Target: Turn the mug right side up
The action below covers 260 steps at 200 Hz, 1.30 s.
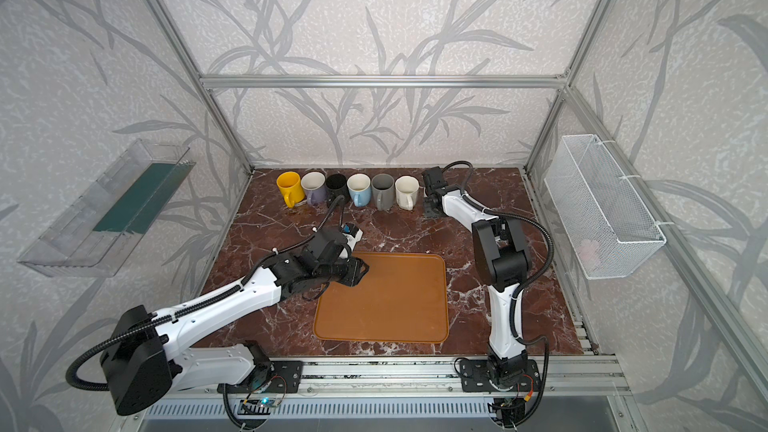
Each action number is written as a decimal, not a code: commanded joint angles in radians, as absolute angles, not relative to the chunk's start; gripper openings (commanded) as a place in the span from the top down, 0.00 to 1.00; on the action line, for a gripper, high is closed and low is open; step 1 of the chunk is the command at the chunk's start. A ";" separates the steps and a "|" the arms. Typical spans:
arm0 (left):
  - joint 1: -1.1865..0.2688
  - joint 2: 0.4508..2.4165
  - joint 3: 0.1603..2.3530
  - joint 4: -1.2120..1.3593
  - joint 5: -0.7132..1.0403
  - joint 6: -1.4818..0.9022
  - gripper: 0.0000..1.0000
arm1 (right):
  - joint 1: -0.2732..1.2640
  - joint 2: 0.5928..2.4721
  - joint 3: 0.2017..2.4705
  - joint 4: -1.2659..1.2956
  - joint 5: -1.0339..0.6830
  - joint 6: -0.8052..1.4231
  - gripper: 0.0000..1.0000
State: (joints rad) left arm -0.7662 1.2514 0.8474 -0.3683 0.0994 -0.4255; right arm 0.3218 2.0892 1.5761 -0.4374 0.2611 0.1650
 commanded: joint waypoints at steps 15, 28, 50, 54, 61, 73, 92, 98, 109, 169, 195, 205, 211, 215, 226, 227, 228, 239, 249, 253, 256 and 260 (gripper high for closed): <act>-0.774 1.221 0.834 -0.395 0.076 -0.418 0.55 | 0.315 2.098 1.619 -0.399 0.275 0.170 1.00; -0.773 1.220 0.834 -0.398 0.073 -0.418 0.55 | 0.314 2.100 1.618 -0.402 0.270 0.173 0.99; -0.774 1.219 0.834 -0.400 0.074 -0.420 0.55 | 0.313 2.100 1.611 -0.402 0.256 0.175 0.86; -0.775 1.219 0.835 -0.401 0.074 -0.420 0.54 | 0.312 2.100 1.609 -0.403 0.251 0.175 0.83; -0.775 1.220 0.835 -0.403 0.076 -0.420 0.54 | 0.311 2.099 1.607 -0.403 0.246 0.177 0.79; -0.775 1.223 0.837 -0.407 0.076 -0.423 0.53 | 0.310 2.099 1.603 -0.404 0.238 0.177 0.70; -0.775 1.222 0.837 -0.411 0.074 -0.425 0.51 | 0.308 2.095 1.604 -0.409 0.229 0.178 0.61; -0.775 1.221 0.836 -0.413 0.073 -0.426 0.51 | 0.308 2.093 1.602 -0.409 0.227 0.180 0.59; -0.775 1.218 0.836 -0.416 0.071 -0.428 0.50 | 0.307 2.087 1.601 -0.411 0.224 0.180 0.57; -0.773 1.191 0.883 -0.493 -0.025 -0.407 0.41 | 0.305 1.937 1.531 -0.463 0.209 0.179 0.36; -0.764 1.193 0.975 -0.596 -0.135 -0.356 0.35 | 0.304 1.815 1.440 -0.460 0.191 0.174 0.28; -0.752 1.197 1.015 -0.630 -0.174 -0.336 0.34 | 0.304 1.764 1.404 -0.462 0.180 0.174 0.24; -0.744 1.198 1.038 -0.646 -0.194 -0.324 0.33 | 0.304 1.731 1.383 -0.458 0.174 0.175 0.21; -0.737 1.197 1.052 -0.654 -0.210 -0.316 0.33 | 0.304 1.716 1.368 -0.456 0.172 0.175 0.16; -0.713 1.198 1.085 -0.670 -0.259 -0.296 0.27 | 0.302 1.646 1.330 -0.455 0.168 0.173 0.09; -0.711 1.197 1.088 -0.671 -0.263 -0.295 0.27 | 0.302 1.640 1.326 -0.454 0.168 0.173 0.08; -0.708 1.198 1.090 -0.672 -0.267 -0.292 0.26 | 0.302 1.635 1.322 -0.453 0.167 0.173 0.08; -0.673 1.195 1.117 -0.680 -0.295 -0.268 0.22 | 0.297 1.575 1.280 -0.438 0.160 0.174 0.03; -0.630 1.193 1.137 -0.683 -0.302 -0.256 0.20 | 0.291 1.520 1.239 -0.421 0.157 0.174 0.00; -0.610 1.191 1.144 -0.681 -0.302 -0.251 0.19 | 0.286 1.497 1.222 -0.412 0.154 0.174 0.01; -0.598 1.190 1.148 -0.680 -0.301 -0.248 0.18 | 0.283 1.479 1.210 -0.406 0.154 0.174 0.01; -0.578 1.187 1.154 -0.679 -0.299 -0.244 0.17 | 0.278 1.456 1.191 -0.396 0.151 0.175 0.01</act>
